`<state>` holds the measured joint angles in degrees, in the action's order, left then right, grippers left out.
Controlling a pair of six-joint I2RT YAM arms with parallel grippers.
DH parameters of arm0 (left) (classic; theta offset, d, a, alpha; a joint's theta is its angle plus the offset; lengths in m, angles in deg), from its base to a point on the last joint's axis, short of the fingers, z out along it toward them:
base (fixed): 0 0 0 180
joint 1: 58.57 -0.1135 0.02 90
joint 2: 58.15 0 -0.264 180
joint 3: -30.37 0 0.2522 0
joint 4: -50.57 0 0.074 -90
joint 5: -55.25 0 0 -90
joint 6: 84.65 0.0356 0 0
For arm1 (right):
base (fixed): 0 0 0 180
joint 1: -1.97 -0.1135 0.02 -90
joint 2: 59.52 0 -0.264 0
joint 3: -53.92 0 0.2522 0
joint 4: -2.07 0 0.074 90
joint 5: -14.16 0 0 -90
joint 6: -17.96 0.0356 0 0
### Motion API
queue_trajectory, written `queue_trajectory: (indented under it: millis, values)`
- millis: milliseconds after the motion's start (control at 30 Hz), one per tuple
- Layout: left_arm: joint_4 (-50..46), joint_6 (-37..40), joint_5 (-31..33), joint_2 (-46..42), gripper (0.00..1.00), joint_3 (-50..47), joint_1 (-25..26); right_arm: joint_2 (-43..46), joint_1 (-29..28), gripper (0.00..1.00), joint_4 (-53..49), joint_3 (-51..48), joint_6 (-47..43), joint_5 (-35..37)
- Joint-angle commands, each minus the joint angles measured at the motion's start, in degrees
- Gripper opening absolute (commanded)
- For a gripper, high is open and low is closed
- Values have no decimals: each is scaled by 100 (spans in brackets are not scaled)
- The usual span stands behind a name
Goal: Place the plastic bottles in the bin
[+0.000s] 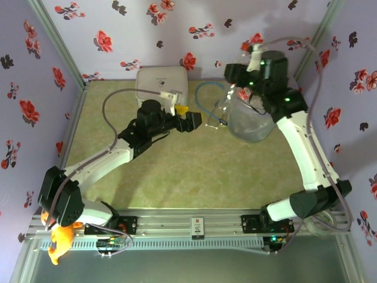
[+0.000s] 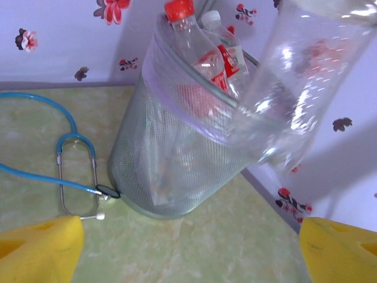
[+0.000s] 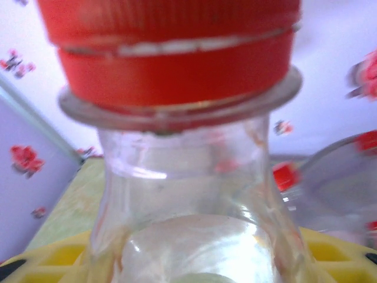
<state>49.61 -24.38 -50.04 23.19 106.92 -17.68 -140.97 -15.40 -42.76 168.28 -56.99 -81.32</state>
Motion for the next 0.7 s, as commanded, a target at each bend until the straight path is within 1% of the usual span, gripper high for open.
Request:
queue_trajectory:
  millis: [0,133,267,367,567,667]
  values:
    - [-279,-426,163,541,92,594,38,-39,515,26,-532,424,-561,324]
    - [-389,-509,167,1220,91,1368,188,-112,1169,25,-514,707,-642,187]
    - [-460,-777,314,1890,88,2052,285,-295,1642,25,-764,1118,-1072,468]
    - [-445,-933,460,2379,86,2466,339,-498,1931,25,-851,1219,-1322,580]
    - [-385,-1086,492,3118,85,3160,434,-873,2369,24,-682,1151,-1438,426]
    - [-304,-1139,492,3323,85,3345,445,-1035,2422,24,-576,1102,-1415,254]
